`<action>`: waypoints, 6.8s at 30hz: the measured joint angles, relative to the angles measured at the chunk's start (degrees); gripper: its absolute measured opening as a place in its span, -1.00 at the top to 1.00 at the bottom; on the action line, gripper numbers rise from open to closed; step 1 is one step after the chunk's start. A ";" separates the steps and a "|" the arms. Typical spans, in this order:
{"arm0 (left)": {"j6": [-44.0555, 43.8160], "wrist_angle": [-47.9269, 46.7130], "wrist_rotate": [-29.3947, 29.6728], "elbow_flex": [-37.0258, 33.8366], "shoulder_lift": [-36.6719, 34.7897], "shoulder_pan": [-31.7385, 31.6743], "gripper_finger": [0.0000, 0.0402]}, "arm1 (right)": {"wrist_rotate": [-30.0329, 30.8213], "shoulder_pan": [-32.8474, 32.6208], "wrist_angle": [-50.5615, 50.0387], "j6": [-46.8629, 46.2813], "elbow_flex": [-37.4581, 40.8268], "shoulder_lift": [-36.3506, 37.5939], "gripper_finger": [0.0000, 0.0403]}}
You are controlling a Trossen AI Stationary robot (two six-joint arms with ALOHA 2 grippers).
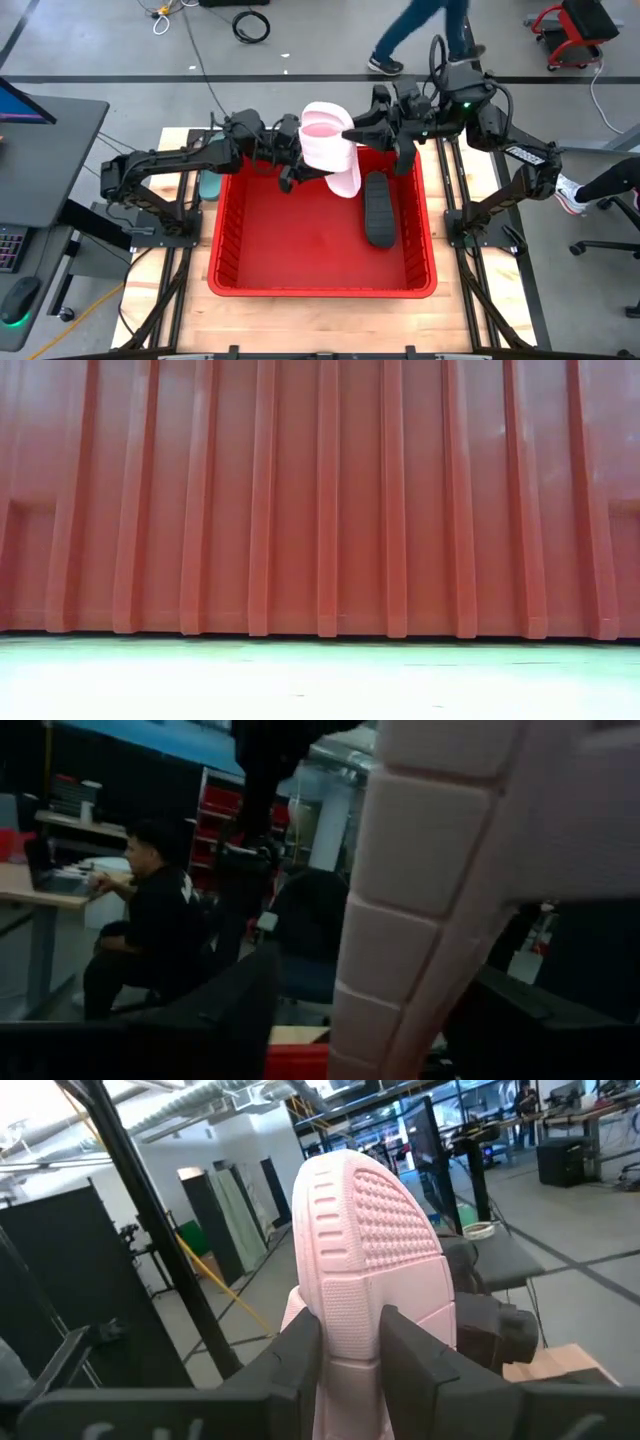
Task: Pick and place slides into bin
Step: Put the right pink slide into the red bin, then adjust the red bin on the table
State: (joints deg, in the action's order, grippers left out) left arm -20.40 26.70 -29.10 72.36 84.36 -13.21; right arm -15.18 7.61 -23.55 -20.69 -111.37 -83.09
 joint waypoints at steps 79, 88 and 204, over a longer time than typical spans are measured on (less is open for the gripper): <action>-67.69 -33.80 20.05 -6.71 21.81 11.81 0.01 | 22.82 -1.35 -42.86 9.20 1.20 11.65 -0.91; -62.89 -38.22 16.78 -6.71 17.24 11.82 -0.27 | 22.82 -1.35 -44.10 6.84 1.20 11.65 -0.91; -21.82 -91.11 30.12 28.64 16.97 -11.84 -0.05 | -6.72 51.75 -30.35 22.71 1.20 -10.25 -0.88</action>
State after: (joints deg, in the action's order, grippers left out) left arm -42.23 -64.41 1.02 101.00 101.33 -25.05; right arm -21.89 59.37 -53.90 2.02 -110.17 -93.34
